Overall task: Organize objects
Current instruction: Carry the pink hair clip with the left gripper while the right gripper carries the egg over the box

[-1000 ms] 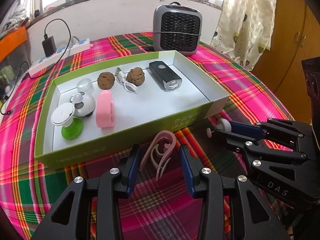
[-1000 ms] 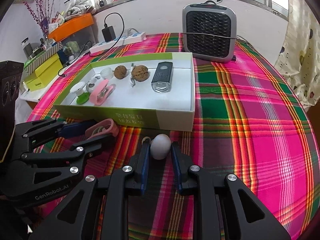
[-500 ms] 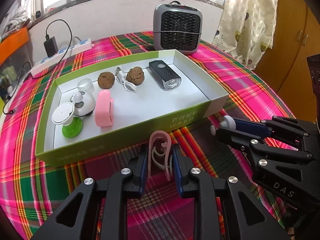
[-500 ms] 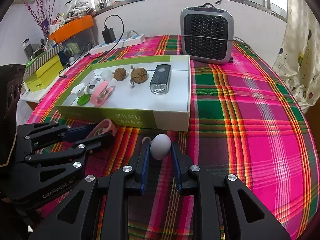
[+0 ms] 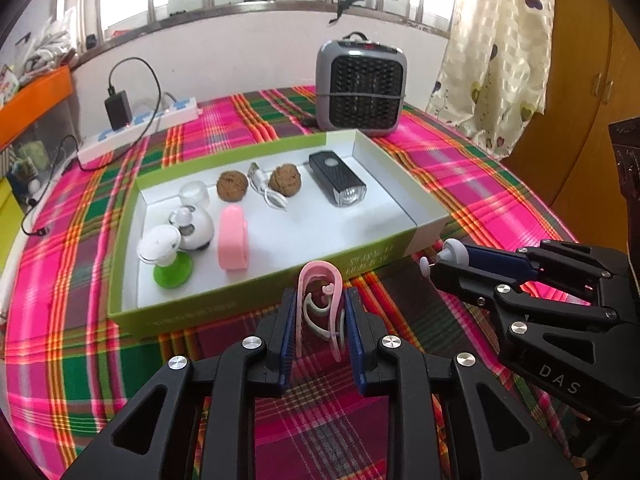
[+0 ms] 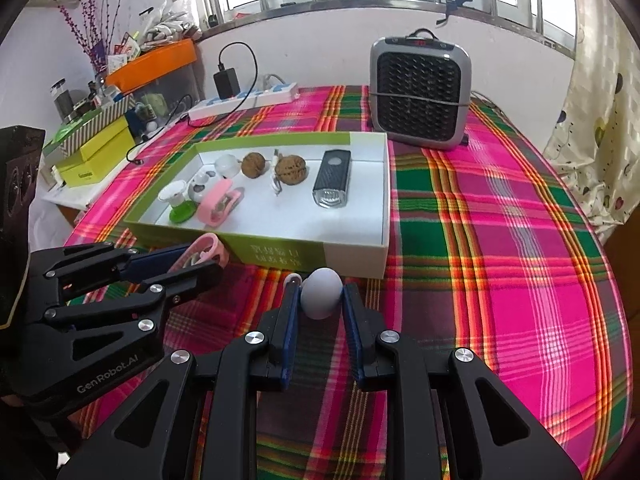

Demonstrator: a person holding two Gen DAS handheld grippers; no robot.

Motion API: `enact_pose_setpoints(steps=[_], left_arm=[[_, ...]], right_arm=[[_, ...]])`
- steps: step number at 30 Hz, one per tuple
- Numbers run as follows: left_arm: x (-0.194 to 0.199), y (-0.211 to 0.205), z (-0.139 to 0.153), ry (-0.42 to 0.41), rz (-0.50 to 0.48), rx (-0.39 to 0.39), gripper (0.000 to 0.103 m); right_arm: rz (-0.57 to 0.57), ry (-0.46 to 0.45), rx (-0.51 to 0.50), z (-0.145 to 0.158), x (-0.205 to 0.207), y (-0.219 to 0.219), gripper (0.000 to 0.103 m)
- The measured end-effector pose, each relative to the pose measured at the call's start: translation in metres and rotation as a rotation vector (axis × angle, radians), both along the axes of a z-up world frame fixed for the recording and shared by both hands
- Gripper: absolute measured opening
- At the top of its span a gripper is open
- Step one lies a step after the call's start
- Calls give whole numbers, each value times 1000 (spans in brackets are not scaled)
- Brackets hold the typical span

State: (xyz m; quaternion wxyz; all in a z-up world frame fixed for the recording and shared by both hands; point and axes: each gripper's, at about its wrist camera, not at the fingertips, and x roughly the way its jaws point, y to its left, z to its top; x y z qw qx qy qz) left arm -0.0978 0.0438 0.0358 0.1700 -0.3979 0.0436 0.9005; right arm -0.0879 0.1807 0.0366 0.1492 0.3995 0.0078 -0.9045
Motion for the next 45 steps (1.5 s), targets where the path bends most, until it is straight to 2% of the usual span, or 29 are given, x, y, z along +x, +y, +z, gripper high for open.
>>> enact_pose_setpoints(steps=[24, 35, 45], left_arm=[[-1, -9, 33, 90, 28, -2, 21], [-34, -14, 29, 59, 37, 18, 21], [-63, -11, 15, 11, 36, 1, 21]], right_arm=[[27, 70, -2, 28, -5, -10, 23], [40, 67, -8, 30, -30, -16, 23], [62, 11, 25, 14, -54, -24, 23]])
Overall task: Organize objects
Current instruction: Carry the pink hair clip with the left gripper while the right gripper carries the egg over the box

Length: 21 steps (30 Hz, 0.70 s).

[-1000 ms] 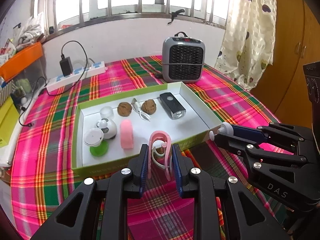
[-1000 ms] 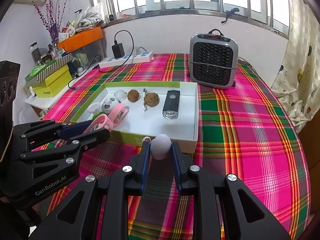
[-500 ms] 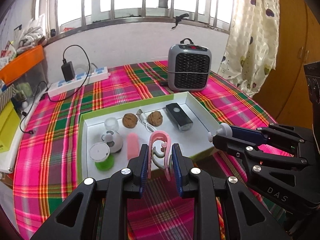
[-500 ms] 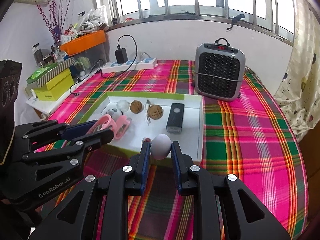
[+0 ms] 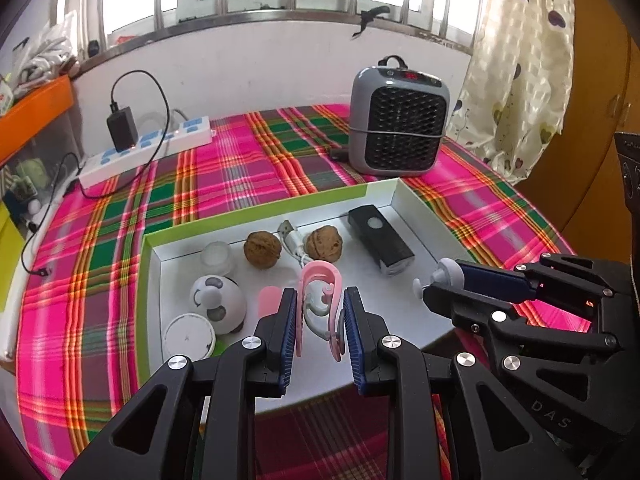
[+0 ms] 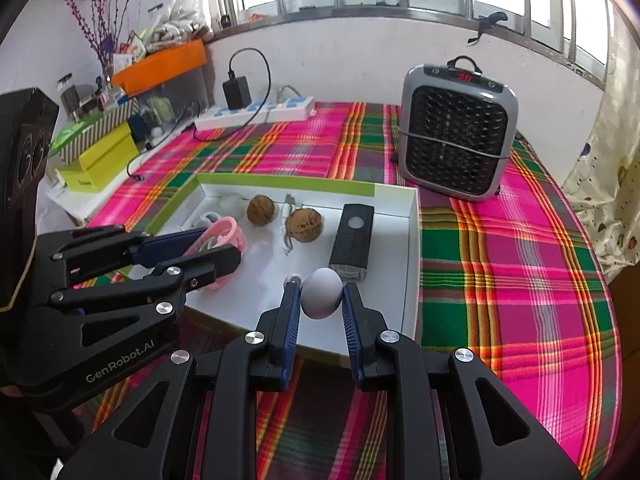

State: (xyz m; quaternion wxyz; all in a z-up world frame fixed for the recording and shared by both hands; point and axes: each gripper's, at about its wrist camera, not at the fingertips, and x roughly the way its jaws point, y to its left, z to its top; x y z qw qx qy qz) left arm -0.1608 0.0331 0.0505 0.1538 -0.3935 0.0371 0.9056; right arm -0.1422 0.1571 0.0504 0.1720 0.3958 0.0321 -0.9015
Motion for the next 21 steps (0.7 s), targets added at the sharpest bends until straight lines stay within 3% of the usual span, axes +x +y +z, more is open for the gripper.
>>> enact_pose_setpoints(steps=[21], left_arm=[[-20, 14, -26, -68, -15, -30, 21]], right_arm=[[-4, -64, 83, -22, -21, 2, 23]])
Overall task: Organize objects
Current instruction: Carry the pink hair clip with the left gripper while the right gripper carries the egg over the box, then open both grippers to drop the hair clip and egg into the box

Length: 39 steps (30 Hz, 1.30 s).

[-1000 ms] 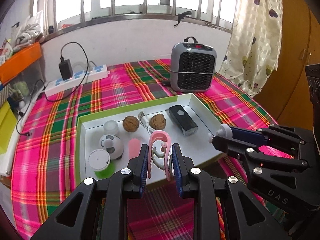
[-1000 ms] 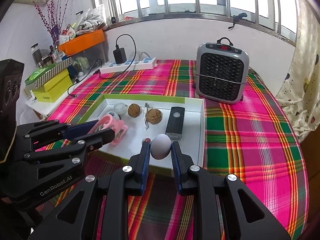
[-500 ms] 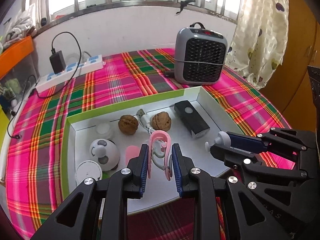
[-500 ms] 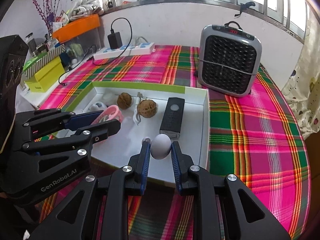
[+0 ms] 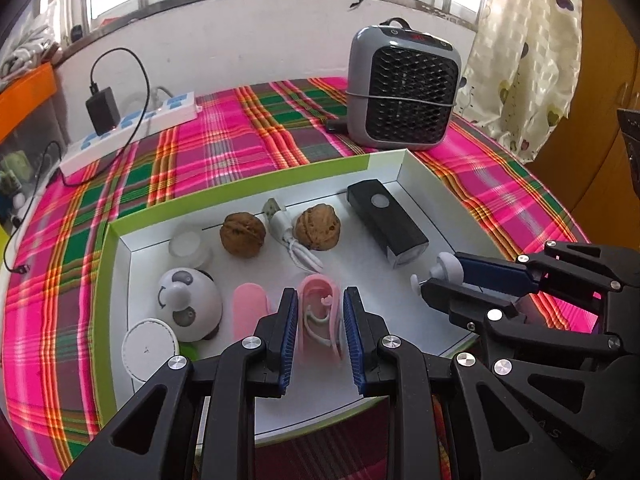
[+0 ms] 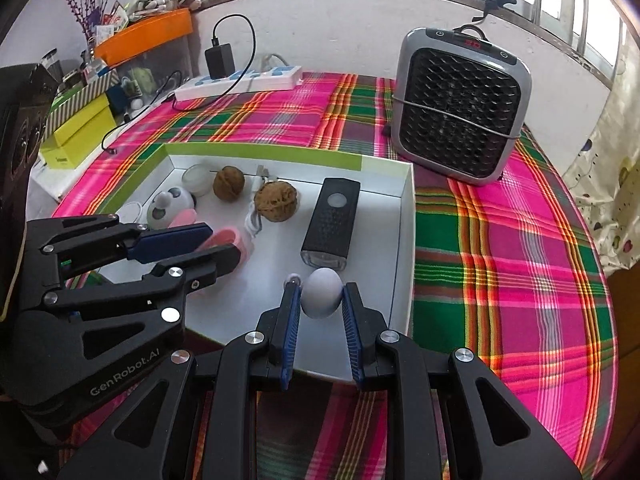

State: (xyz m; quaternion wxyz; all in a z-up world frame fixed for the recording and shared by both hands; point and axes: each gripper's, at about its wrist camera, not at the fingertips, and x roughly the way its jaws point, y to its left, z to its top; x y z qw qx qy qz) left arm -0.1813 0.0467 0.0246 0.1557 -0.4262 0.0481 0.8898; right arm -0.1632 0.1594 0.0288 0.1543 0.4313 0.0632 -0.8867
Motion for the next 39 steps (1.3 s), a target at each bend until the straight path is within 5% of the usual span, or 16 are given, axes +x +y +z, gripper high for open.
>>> enact_pose_setpoints(steps=[39], left_arm=[[24, -4, 12, 28, 33, -13, 28]], right_arm=[[-60, 31, -7, 10, 13, 6, 32]])
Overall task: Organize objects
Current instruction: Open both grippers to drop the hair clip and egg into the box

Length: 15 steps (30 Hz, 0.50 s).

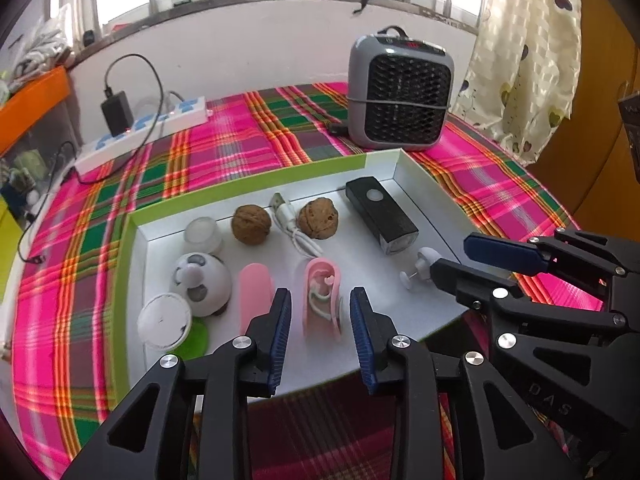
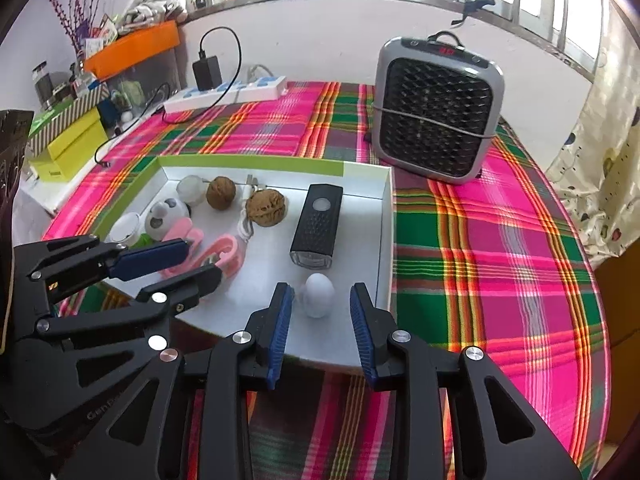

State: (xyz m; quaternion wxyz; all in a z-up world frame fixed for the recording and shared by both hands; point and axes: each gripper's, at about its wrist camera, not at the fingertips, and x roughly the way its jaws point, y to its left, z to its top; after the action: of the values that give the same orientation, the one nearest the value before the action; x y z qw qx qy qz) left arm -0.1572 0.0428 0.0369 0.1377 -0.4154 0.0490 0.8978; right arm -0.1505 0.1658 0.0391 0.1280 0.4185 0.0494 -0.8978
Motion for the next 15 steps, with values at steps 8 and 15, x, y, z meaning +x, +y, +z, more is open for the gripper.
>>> enact_pose_setpoints(steps=[8, 15], left_arm=[[27, -11, 11, 45, 86, -28, 29], [51, -18, 11, 55, 125, -12, 29]], right_arm=[[-20, 43, -35, 7, 20, 3, 32], [-18, 59, -48, 7, 39, 1, 35]])
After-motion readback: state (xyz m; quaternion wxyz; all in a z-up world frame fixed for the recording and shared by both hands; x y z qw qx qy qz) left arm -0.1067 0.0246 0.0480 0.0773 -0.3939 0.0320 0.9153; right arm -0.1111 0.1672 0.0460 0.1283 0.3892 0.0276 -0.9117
